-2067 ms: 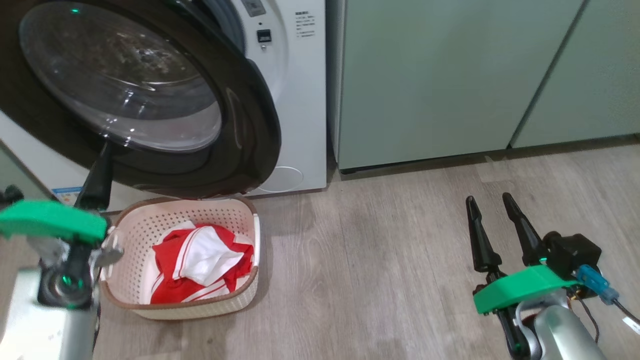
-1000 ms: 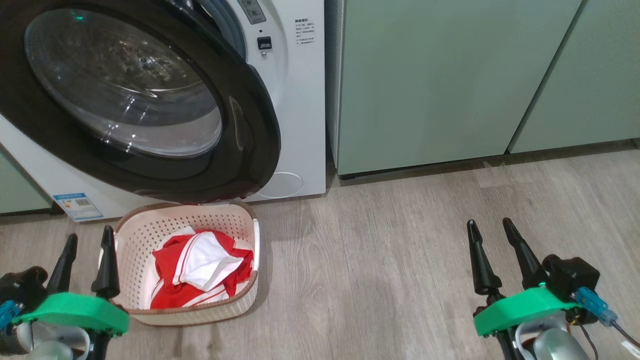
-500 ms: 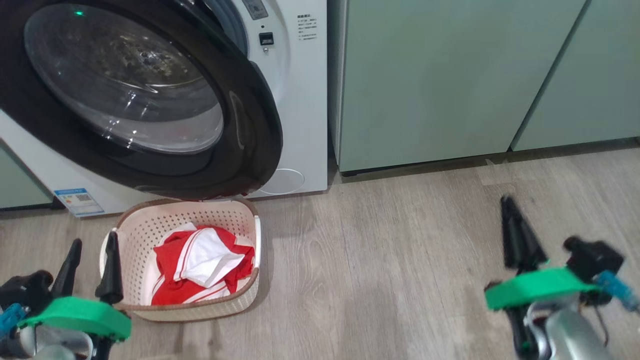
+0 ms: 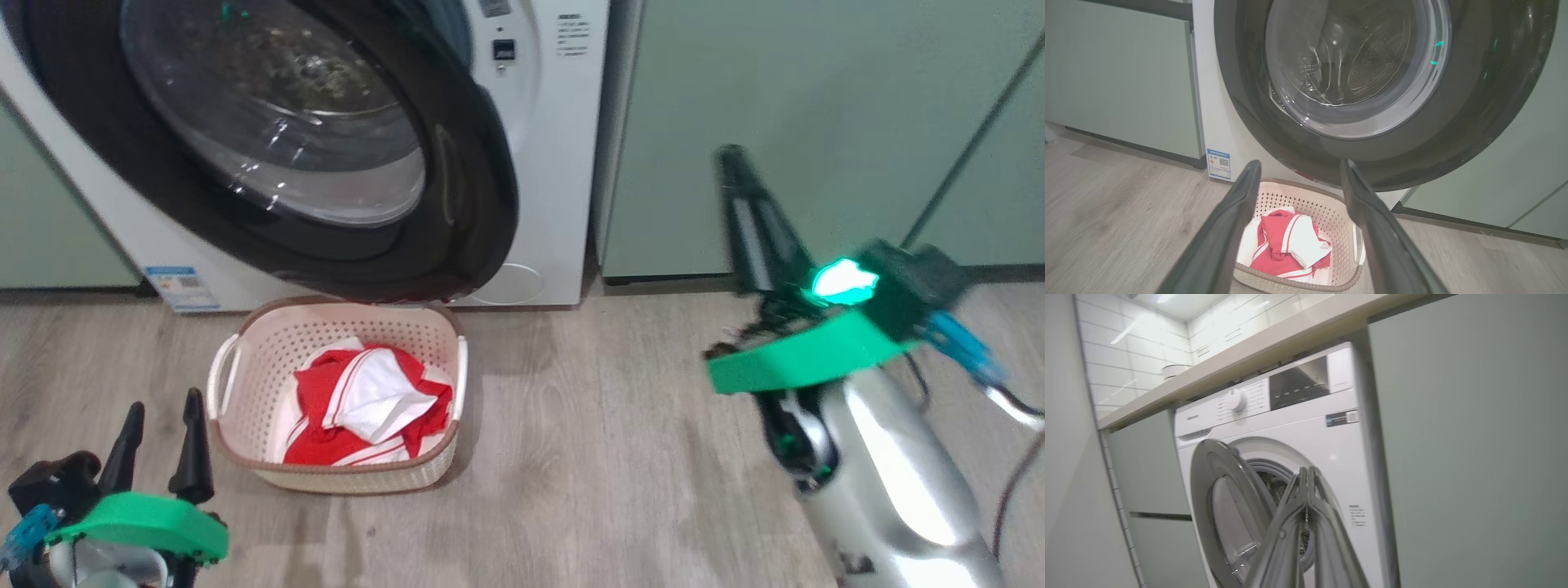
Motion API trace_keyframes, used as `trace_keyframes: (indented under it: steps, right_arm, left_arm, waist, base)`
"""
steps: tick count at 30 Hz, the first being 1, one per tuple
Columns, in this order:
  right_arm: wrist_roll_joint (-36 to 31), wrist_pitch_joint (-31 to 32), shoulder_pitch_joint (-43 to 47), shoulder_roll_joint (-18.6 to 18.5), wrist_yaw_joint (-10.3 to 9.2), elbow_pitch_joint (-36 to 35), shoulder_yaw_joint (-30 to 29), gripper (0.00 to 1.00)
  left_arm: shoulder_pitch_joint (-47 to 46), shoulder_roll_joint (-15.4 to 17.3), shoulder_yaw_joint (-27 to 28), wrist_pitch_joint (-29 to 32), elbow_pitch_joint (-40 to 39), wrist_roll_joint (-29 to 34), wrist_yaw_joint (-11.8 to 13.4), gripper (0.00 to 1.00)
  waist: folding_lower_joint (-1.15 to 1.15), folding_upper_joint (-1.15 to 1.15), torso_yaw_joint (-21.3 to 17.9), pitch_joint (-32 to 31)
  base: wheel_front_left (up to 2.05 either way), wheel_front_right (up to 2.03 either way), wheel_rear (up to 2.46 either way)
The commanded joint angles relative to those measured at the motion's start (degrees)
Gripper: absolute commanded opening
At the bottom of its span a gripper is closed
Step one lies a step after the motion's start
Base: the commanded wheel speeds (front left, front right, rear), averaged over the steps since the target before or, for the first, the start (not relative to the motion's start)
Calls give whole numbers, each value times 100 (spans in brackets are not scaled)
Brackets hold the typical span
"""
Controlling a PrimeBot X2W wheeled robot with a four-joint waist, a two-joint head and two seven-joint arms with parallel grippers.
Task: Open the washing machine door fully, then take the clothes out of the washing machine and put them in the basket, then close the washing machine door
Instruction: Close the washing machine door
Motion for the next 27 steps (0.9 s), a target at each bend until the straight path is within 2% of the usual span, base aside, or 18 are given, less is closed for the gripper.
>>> trace_keyframes:
  steps: [1,5,7,13,19,27]
  right_arm:
    - [36,-35,-434,-52,37,-47,451,0]
    - [141,-35,-897,-143,37,506,1283,0]
    - [211,-35,-1001,-143,37,696,1440,0]
    - [659,-35,-1626,-124,37,2050,2126,0]
    - [993,-35,-2111,-114,37,3071,2423,0]
    - [1309,-35,-2664,-218,37,3836,2477,0]
  left_arm:
    - [-210,84,208,-38,-144,68,-36,100]
    - [-254,-10,145,-38,-154,133,-36,100]
    - [-267,-23,113,-38,-155,155,-36,100]
    - [-411,-135,-49,-38,-156,190,-36,100]
    - [-612,-261,-132,-38,-170,143,-36,100]
    - [-864,-391,-246,-38,-257,109,-36,100]
  waist:
    - [0,0,169,42]
    - [0,0,431,104]
    - [0,0,500,121]
    - [0,0,922,277]
    - [0,0,1285,539]
    - [0,0,1546,956]
  base:
    - [0,0,0]
    - [0,0,0]
    - [0,0,0]
    - [0,0,0]
    - [0,0,0]
    - [0,0,0]
